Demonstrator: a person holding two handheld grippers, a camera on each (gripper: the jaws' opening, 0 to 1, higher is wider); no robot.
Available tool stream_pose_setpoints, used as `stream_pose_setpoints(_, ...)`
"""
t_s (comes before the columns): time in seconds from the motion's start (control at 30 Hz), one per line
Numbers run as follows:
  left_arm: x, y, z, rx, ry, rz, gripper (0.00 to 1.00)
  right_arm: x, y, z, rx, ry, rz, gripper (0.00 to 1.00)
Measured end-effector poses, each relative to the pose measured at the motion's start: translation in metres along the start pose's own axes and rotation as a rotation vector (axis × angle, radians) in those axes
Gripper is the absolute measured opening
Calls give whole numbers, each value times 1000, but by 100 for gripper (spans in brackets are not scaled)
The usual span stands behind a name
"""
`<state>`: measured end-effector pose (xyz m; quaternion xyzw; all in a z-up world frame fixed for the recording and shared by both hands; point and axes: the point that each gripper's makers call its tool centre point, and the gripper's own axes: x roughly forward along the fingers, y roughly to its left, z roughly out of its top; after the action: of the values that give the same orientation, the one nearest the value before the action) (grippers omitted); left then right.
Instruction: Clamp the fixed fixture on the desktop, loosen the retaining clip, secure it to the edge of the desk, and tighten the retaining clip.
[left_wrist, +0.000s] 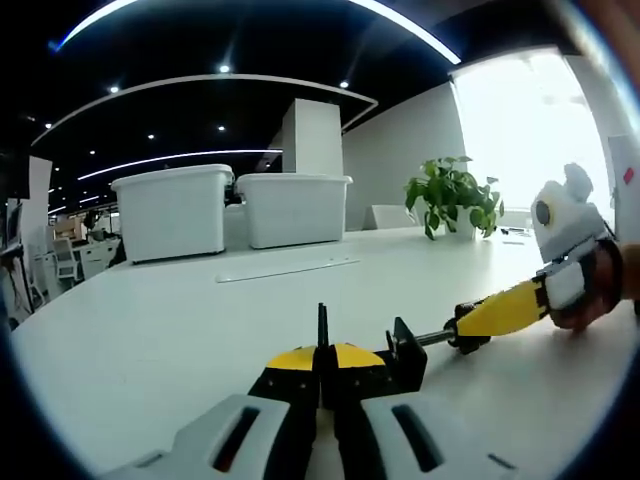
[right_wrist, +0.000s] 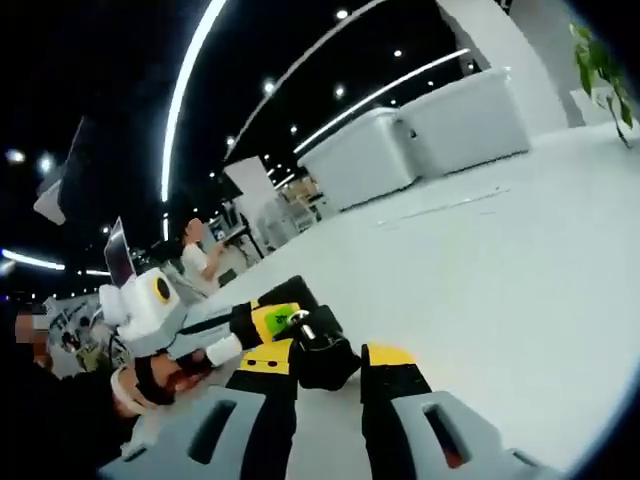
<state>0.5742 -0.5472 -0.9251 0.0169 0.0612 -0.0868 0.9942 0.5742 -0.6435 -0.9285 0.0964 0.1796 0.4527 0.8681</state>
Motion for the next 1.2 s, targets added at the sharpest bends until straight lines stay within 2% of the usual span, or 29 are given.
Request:
stream_pose_setpoints(0.1, 0, 0, 0, 0, 0, 0, 4, 0, 2, 1, -120, -6, -11, 23)
stream_pose_setpoints(0.3, 0, 0, 0, 1, 0, 1, 4, 1, 10, 4, -519, -32, -48, 22)
stream_pose_setpoints(0.33, -1, 0, 0, 1, 0, 1, 4, 1, 10, 4, -539, -33, -49, 22)
stream_pose_setpoints(0.37, -1, 0, 0, 1, 0, 1, 4, 0, 11, 4, -608, -36, -58, 22)
stream_pose_setpoints(0.4, -1, 0, 0, 1, 0, 1, 4, 0, 11, 4, -634, -37, -61, 22)
stream_pose_setpoints(0.5, -1, 0, 0, 1, 0, 2, 4, 0, 14, 4, -813, -48, -75, 22)
stream_pose_setpoints(0.6, -1, 0, 0, 1, 1, 2, 4, 1, 13, 4, -951, -54, -100, 22)
stream_pose_setpoints(0.7, -1, 1, 0, 1, 1, 3, 4, 1, 16, 3, -1159, -57, -131, 22)
stream_pose_setpoints(0.73, -1, 1, 0, 0, 1, 3, 4, -2, 21, 3, -1196, -59, -140, 22)
stream_pose_setpoints(0.8, -1, 1, 0, 1, 1, 4, 4, -4, 24, 5, -1238, -66, -153, 22)
stream_pose_setpoints(1.0, -1, 0, 0, 0, 1, 4, 4, -3, 21, 7, -1236, -60, -159, 23)
stream_pose_setpoints(1.1, -1, 0, 0, -2, 1, 4, 4, -1, 15, 6, -1143, -43, -161, 24)
stream_pose_setpoints(1.2, -1, 0, 1, 1, 1, 3, 4, 2, 18, 1, -979, -28, -118, 31)
